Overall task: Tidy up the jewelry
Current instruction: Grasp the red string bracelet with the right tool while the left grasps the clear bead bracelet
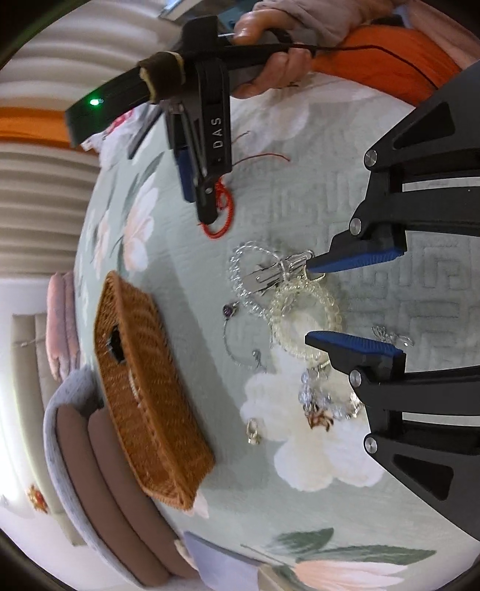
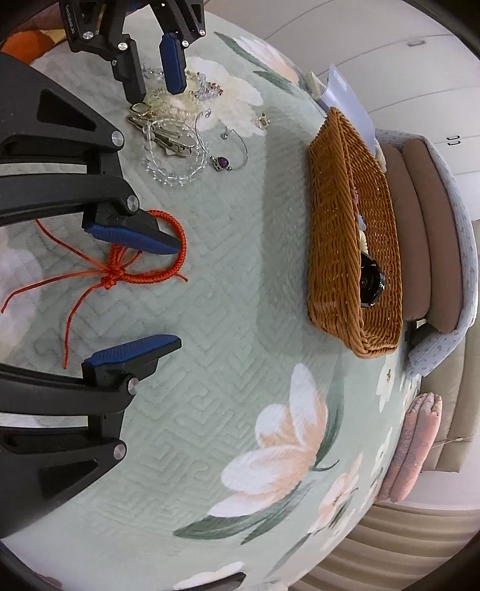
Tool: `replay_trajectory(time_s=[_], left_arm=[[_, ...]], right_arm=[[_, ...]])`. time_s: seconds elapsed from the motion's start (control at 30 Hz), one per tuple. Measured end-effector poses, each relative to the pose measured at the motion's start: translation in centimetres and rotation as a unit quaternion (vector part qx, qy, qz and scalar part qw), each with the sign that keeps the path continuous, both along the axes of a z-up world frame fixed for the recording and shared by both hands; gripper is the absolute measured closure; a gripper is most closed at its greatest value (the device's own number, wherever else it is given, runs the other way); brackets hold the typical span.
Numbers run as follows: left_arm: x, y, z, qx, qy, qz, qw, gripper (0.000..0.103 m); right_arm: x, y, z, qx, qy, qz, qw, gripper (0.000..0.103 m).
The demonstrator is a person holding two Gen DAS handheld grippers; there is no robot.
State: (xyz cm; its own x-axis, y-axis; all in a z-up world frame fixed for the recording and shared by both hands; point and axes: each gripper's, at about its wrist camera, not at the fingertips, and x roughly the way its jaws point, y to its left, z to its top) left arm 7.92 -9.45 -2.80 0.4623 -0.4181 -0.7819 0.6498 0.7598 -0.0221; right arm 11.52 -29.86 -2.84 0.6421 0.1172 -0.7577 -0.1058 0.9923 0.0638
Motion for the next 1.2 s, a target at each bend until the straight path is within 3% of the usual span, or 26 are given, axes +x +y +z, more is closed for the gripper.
replay_trajectory(time_s=[0.1, 0.17, 0.23, 0.33, 0.67, 1.1, 1.2], left_arm=[[0.5, -0.4, -0.2, -0.006, 0.01, -0.012, 0.9999, 0.072], [0.7, -0.6, -0.3, -0.002, 0.013, -0.018, 0.9998, 0.081], [0.6, -0.6, -0.4, -0.002, 0.015, -0.023, 0.9996, 0.087], [0.4, -0.5, -0.3, -0.013, 0.018, -0.024, 0.9995, 0.092], [0.6, 2.1, 0.7, -0.1, 0.052, -0.009, 0.9936, 0.093], [0.6, 5.0, 2.8, -0.196, 0.065, -0.003, 0.9783, 0.097], [1.0, 5.5, 3.0, -0.199, 0.062, 0.005, 0.9781, 0.097]], right_arm=[[-0.2, 0.6, -0.2, -0.021, -0.008, -0.001, 1.0, 0.054], [-0.4, 0.9, -0.4, -0.035, -0.015, 0.0, 0.999, 0.056], [-0.6, 1.2, -0.3, -0.037, -0.021, 0.006, 0.999, 0.076], [-0.8, 1.4, -0.3, -0.032, -0.026, 0.012, 0.999, 0.092], [-1.5, 0.2, 0.1, 0.018, -0.034, 0.014, 0.999, 0.097], [-2.1, 0.1, 0.7, 0.029, -0.049, 0.017, 0.998, 0.097], [-2.0, 0.0, 0.6, 0.031, -0.046, 0.019, 0.998, 0.097]])
